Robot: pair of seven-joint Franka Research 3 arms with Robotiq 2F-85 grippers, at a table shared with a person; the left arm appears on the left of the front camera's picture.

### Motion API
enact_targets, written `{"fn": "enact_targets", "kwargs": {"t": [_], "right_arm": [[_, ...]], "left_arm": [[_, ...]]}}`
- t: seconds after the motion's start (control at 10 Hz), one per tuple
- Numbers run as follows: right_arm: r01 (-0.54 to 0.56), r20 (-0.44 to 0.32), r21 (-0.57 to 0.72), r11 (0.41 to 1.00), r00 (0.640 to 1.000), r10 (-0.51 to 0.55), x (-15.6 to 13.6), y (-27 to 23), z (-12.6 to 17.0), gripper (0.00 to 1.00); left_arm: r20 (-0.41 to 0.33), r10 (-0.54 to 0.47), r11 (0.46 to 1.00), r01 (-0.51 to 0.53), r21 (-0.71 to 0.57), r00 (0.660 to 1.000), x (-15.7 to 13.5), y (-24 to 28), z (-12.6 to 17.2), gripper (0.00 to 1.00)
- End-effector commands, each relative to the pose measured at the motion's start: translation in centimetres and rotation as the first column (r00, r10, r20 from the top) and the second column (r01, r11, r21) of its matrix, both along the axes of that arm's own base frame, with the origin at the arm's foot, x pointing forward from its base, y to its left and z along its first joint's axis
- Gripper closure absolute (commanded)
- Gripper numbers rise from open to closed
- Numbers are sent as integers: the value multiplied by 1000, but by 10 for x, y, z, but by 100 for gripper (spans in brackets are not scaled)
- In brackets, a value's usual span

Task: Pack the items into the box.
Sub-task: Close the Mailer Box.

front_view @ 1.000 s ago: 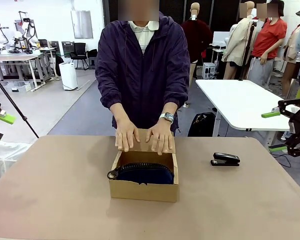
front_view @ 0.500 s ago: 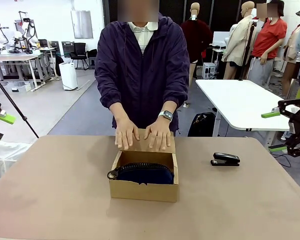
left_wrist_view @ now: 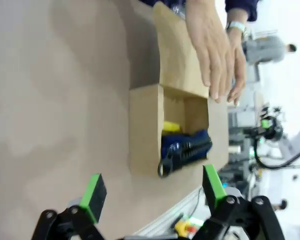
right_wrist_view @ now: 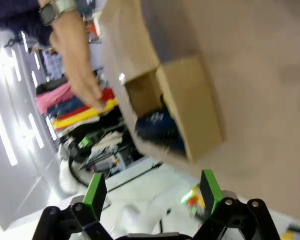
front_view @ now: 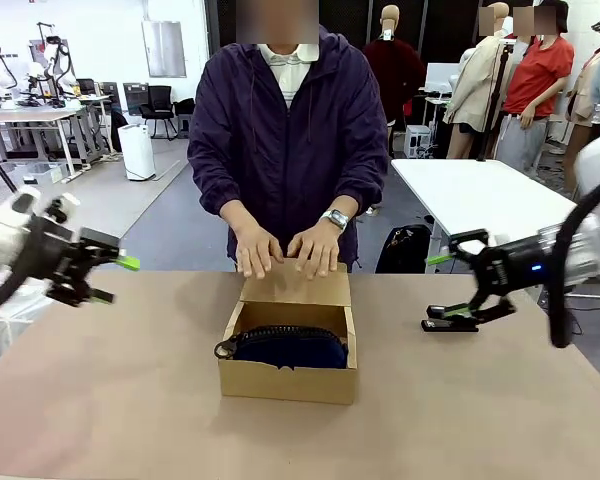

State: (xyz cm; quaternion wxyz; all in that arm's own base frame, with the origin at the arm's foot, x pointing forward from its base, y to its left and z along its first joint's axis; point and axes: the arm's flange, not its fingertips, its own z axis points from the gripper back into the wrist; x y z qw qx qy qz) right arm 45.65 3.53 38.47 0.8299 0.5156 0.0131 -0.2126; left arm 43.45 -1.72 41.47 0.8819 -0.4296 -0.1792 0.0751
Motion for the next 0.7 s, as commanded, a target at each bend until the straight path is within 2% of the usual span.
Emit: {"fn": "enact_targets", "kwargs": {"t": [0.0,0.1,0.2,0.3,0.6], "right_arm": [[67,94,-29,997,994,-64,23,30,-24,0],[41,116,25,999,992,-43,21,25,-20,0],[34,29,-35,999,999,-33,11,18,-18,0],[34,29,-35,999,999,-33,11,18,-18,0],[43,51,-32,999,998,-42,17,21,-24,0]], "left_arm": [[68,132,990,-129,-53,989,5,-31,-30,0],[37,197,977,-193,-90,980,6,-30,-33,0],[26,136,988,-133,-77,990,2,0,-9,0],[-6,142,988,-142,-58,990,5,-29,-29,0],[-1,161,985,-160,-63,987,5,-24,-27,0]]}}
